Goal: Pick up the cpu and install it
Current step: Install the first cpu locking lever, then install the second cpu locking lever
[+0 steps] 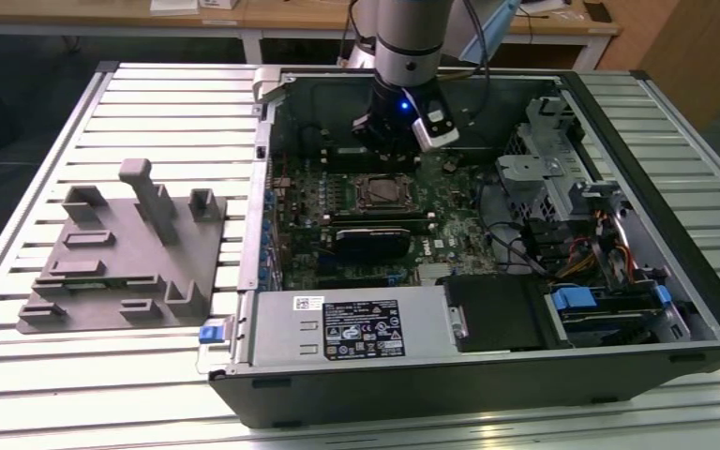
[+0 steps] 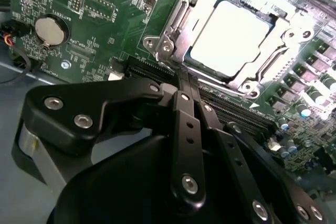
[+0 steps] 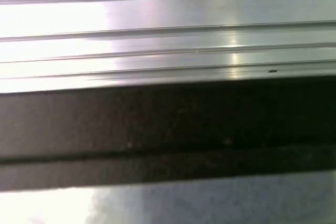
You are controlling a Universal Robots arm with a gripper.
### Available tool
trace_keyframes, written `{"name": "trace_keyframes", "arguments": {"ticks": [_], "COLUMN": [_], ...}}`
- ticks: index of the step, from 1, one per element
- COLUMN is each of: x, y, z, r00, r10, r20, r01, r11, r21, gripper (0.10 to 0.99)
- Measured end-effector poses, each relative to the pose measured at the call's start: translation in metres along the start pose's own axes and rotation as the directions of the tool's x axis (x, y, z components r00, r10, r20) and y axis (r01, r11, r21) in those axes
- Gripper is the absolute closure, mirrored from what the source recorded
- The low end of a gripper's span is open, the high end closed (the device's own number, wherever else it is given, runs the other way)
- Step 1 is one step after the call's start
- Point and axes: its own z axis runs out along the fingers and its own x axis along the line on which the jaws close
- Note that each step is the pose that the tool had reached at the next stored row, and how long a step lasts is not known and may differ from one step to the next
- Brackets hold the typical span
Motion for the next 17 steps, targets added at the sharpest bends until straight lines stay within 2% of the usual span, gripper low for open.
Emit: {"name": "trace_keyframes", "arguments": {"ticks": [17], "x": [-0.0009], "y": [-0.0058], "z": [-0.0003], "r00": [1.0000], "r10": [0.000], "r20": [0.0000], "r01": [0.000], "r11": [1.0000], "r21": [0.000], "gripper": [0.980]}}
